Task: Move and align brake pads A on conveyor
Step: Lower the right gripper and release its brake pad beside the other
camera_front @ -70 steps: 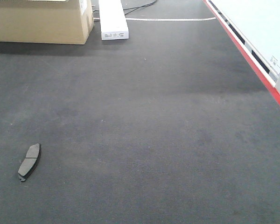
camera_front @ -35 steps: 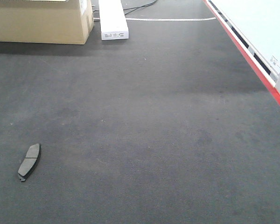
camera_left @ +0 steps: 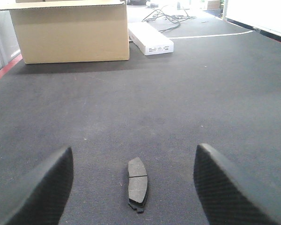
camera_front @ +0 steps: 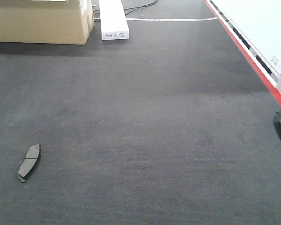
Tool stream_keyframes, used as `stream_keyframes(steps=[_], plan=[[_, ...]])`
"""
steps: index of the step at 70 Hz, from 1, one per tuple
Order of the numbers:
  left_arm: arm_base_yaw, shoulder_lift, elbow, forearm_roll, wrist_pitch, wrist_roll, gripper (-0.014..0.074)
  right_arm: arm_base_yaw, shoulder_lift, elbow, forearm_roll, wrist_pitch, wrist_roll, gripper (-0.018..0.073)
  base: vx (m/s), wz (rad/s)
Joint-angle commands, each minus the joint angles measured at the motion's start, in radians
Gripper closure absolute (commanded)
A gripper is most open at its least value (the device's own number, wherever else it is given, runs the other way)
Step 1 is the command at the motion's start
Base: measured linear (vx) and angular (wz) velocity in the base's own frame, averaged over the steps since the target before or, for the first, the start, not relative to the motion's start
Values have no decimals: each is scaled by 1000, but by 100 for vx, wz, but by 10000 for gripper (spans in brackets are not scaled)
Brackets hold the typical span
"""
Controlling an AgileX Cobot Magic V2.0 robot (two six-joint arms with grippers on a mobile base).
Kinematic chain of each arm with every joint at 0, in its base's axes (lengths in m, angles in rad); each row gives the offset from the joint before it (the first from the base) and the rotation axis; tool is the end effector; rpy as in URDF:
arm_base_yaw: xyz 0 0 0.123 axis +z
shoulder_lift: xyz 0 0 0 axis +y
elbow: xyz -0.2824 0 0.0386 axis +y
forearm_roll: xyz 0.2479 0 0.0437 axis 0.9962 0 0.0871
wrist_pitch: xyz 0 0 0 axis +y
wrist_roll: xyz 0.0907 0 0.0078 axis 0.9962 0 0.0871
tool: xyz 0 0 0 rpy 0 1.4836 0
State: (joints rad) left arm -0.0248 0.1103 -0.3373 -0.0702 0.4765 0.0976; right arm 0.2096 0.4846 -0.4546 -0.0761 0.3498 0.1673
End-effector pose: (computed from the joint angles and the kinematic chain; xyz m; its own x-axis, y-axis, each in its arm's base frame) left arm 0.0450 -0.0041 0.2761 -0.1585 0.0391 -0.9866 0.0621 0.9976 0.0296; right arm 0.1025 0.0194 0.2987 -0.2975 0.0345 -0.9541 -0.1558 0.9842 0.0841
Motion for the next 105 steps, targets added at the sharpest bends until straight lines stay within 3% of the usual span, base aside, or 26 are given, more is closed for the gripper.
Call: stream_keyframes(steps=[1,23,57,72,82,105], plan=[[-7,17,-25,-3,-69,-4,74,0,114,-100,3,-71,-1,557,0,0],[-7,17,-25,-3,-69,-4,74,0,579,-325,54,38,16,551,0,0],[-7,17,-25,-3,-69,-4,74,0,1006,-351,53,-83,73,531,0,0],[-7,17,-25,-3,-69,-4,74,0,1131,-404,43,-42,73,502,0,0],[-7,17,-25,-3,-69,-4,74,0,1192,-453,43,43,67,419,0,0],[-7,17,-25,-3,-69,-4,74,0,1218,-526,10,104,62,50,0,0]])
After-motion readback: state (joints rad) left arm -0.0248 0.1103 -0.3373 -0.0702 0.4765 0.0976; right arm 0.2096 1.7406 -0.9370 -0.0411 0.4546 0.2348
